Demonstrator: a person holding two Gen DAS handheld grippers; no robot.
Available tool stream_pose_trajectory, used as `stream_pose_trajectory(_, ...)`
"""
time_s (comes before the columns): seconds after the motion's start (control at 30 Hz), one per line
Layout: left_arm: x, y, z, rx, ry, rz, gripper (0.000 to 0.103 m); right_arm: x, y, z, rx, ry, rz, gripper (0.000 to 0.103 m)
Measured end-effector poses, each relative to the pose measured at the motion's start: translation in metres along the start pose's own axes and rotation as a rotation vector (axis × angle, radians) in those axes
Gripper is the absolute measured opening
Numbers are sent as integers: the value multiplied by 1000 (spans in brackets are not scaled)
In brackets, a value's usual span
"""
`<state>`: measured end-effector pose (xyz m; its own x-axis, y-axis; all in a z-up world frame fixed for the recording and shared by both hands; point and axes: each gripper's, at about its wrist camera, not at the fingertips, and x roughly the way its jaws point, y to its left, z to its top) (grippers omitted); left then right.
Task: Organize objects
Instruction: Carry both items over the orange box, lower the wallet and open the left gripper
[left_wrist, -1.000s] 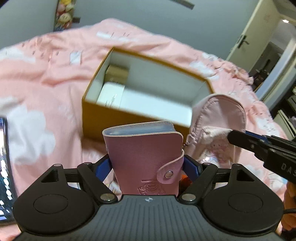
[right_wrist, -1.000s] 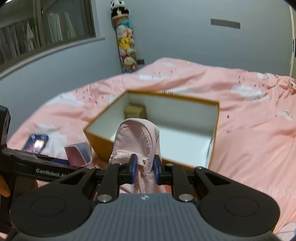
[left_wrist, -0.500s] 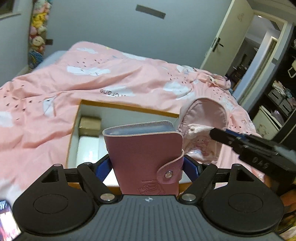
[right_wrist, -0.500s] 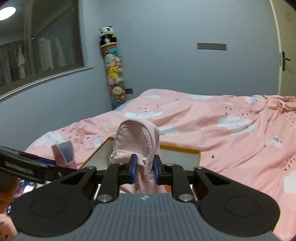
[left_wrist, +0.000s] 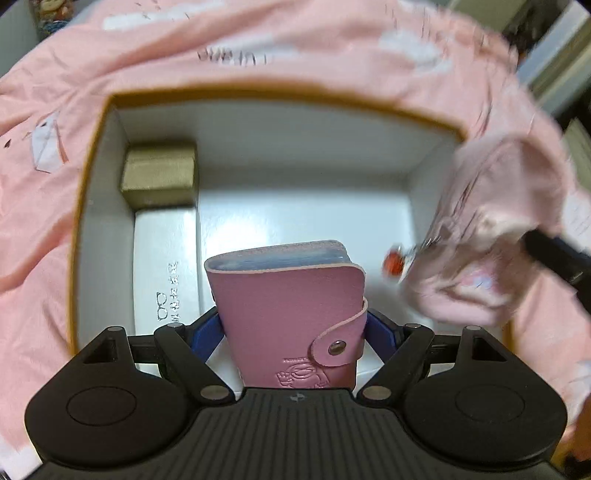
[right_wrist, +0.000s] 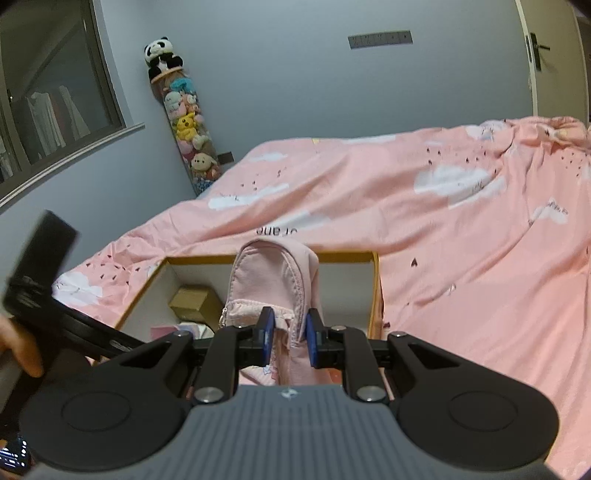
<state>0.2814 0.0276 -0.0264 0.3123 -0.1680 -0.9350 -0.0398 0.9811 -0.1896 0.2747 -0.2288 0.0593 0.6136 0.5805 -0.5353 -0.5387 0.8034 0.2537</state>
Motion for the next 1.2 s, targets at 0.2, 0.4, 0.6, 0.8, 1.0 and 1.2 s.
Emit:
stream_pose_trajectory(0.2, 33, -2, -1, 48, 74, 78, 94, 17, -7, -8, 8, 42, 17, 19)
stream_pose_trajectory(0.4, 51, -6, -9, 118, 102, 131, 94, 34, -11, -11, 9, 76, 32, 19)
stream_pose_trajectory(0.6, 52, -11, -15, 185, 110, 150, 97, 41, -12, -14, 8, 101, 33, 19)
stream_pose_trajectory(0.8, 47, -6, -21, 207, 111, 130, 97, 45, -14, -15, 3, 113, 23, 20)
stream_pose_trajectory(1.0, 46, -4, -27, 225, 111, 124, 99, 47, -12, -16, -7, 125, 21, 20)
stream_pose_trajectory(1.2, 46, 10, -29, 149, 122, 57, 100, 50, -11, -17, -16, 138, 23, 20)
